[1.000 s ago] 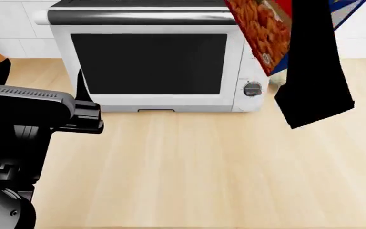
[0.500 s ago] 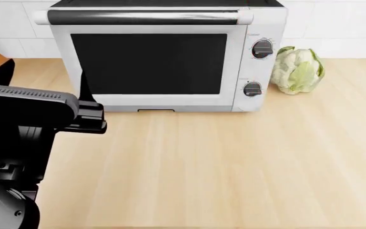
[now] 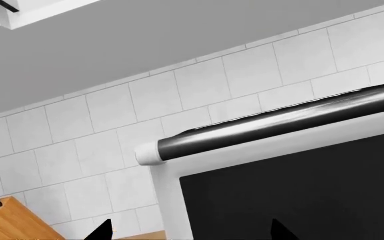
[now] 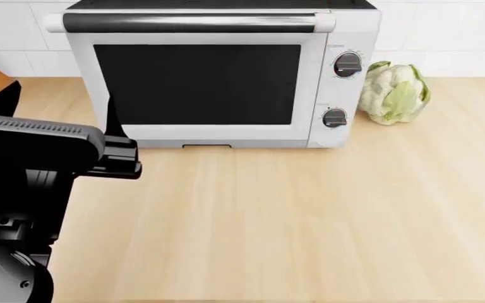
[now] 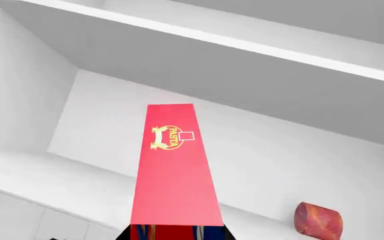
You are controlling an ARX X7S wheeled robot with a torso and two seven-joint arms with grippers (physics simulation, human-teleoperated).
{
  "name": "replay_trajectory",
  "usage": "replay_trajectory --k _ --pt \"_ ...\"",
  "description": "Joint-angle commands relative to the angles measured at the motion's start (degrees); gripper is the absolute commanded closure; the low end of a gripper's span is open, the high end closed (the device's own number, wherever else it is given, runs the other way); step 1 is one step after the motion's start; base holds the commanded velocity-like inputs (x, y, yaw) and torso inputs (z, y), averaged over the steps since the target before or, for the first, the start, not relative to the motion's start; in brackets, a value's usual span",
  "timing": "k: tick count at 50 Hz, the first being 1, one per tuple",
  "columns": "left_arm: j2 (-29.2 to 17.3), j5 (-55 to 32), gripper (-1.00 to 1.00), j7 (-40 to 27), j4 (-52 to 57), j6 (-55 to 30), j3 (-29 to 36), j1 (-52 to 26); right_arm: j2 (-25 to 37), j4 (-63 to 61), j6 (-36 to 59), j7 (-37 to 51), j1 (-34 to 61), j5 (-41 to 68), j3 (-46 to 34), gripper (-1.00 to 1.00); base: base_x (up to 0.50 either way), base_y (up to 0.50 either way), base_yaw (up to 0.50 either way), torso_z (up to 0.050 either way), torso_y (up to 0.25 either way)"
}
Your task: Pick the boxed food and honey bottle from the counter and place them in the cabinets closest to them.
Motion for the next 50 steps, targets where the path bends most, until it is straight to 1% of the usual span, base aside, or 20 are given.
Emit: replay_trajectory --k 1,10,14,18,21,24,26,35,41,46,50 --pt "-0.33 0.02 -1.0 -0.2 -0.23 0.95 0.22 0.63 -4.98 16.6 -0.62 -11.94 4.38 -12.84 -4.07 1.0 0.0 0.0 0.0 0.0 0.0" --pt "-0.52 -0.44 -1.0 -0.55 0.0 1.18 -0.01 1.05 -10.38 30.72 -4.88 -20.23 6.06 -22.9 -6.1 1.0 0.0 0.0 0.0 0.0 0.0" --pt "-0.63 -0.6 -1.0 -0.69 0.03 1.32 -0.07 1.16 -14.68 40.97 -7.92 -25.71 6.46 -28.22 -6.25 1.0 0.0 0.0 0.0 0.0 0.0" --pt "-0.74 -0.24 -1.0 -0.69 -0.19 1.89 0.41 1.57 -20.37 54.0 -13.03 -31.62 6.62 -34.29 -5.41 1.0 0.0 0.0 0.0 0.0 0.0" --pt "-0.72 -0.43 -1.0 -0.79 -0.23 1.9 0.38 1.37 -25.67 65.02 -16.29 -37.4 6.72 -44.91 1.08 1.0 0.0 0.0 0.0 0.0 0.0" --pt "-0.75 -0.23 -1.0 -0.79 -0.39 2.4 0.54 1.71 -29.07 72.23 -18.26 -41.03 6.73 -56.63 10.42 1.0 0.0 0.0 0.0 0.0 0.003" --pt "-0.81 -0.23 -1.0 -0.79 -0.41 2.58 0.6 1.88 -30.21 74.99 -18.84 -42.05 6.73 -62.83 16.07 1.0 0.0 0.0 0.0 0.0 0.0" --pt "-1.16 -1.25 -1.0 -1.28 0.2 2.4 -0.36 2.27 -30.98 75.25 -16.42 -41.63 3.59 -76.27 28.66 1.0 0.0 0.0 0.0 0.0 0.0" --pt "-1.42 -1.23 -1.0 -1.43 0.22 2.86 -0.36 2.77 -31.02 75.25 -15.52 -40.51 1.95 -80.95 32.5 1.0 0.0 0.0 0.0 0.0 0.0" --pt "-1.78 -1.07 -1.0 -1.41 0.12 3.44 -0.36 3.31 -31.05 75.25 -15.54 -40.4 1.18 -81.46 32.89 1.0 0.0 0.0 0.0 0.0 0.0" --pt "-1.91 -1.28 -1.0 -1.53 0.21 3.61 -0.57 3.48 -31.03 75.25 -15.8 -40.47 0.21 -82.76 34.68 1.0 0.0 0.0 0.0 0.0 0.0"
